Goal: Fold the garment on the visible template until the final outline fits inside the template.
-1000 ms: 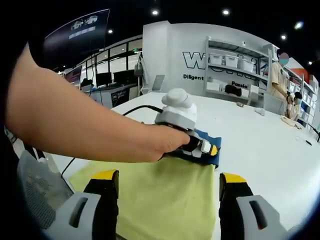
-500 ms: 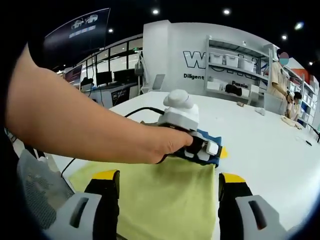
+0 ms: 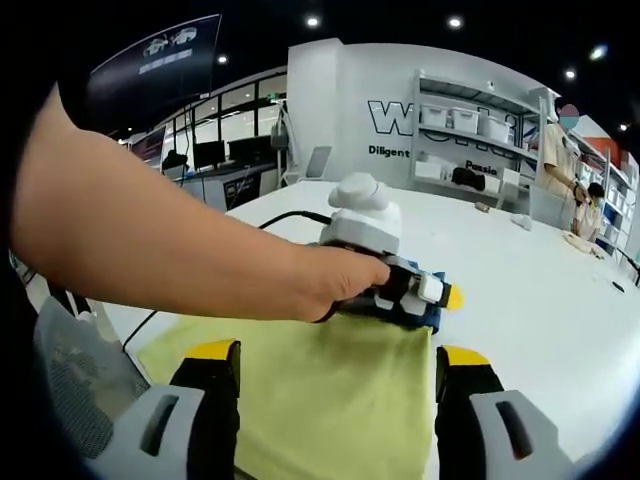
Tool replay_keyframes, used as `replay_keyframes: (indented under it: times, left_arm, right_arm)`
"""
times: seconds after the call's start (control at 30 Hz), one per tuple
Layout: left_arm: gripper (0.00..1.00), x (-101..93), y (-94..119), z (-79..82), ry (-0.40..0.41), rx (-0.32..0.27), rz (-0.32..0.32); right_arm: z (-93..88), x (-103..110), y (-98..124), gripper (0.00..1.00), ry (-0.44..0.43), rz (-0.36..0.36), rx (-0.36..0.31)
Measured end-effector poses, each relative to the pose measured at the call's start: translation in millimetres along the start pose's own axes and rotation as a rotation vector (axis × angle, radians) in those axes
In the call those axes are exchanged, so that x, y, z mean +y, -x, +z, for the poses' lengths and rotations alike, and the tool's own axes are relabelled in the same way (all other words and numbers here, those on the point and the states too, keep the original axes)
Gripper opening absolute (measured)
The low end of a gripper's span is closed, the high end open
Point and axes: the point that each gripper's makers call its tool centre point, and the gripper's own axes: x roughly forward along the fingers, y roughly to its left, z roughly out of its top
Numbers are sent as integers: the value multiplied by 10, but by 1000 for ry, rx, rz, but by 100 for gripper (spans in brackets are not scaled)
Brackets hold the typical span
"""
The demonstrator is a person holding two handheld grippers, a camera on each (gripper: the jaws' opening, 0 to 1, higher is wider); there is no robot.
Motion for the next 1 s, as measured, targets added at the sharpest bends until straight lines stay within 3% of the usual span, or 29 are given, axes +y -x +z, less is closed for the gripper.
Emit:
replay_keyframes:
  times: [0.27,0.57,0.9,1.0]
  left_arm:
    - [37,3,-9,-46,-28,17,-4]
    - [38,58,98,40,-71,10,15]
    - [39,56,224,170,-104,-33,25]
    - [45,139,323,234,-133,-60,54]
  right_arm:
    - [-6,0,-5,79,3,1,3]
    - [-7,5,-5,79,10,3,5]
    - [-17,19,-7,79,16,6,9]
    - [-15,20,-6,79,18,6,7]
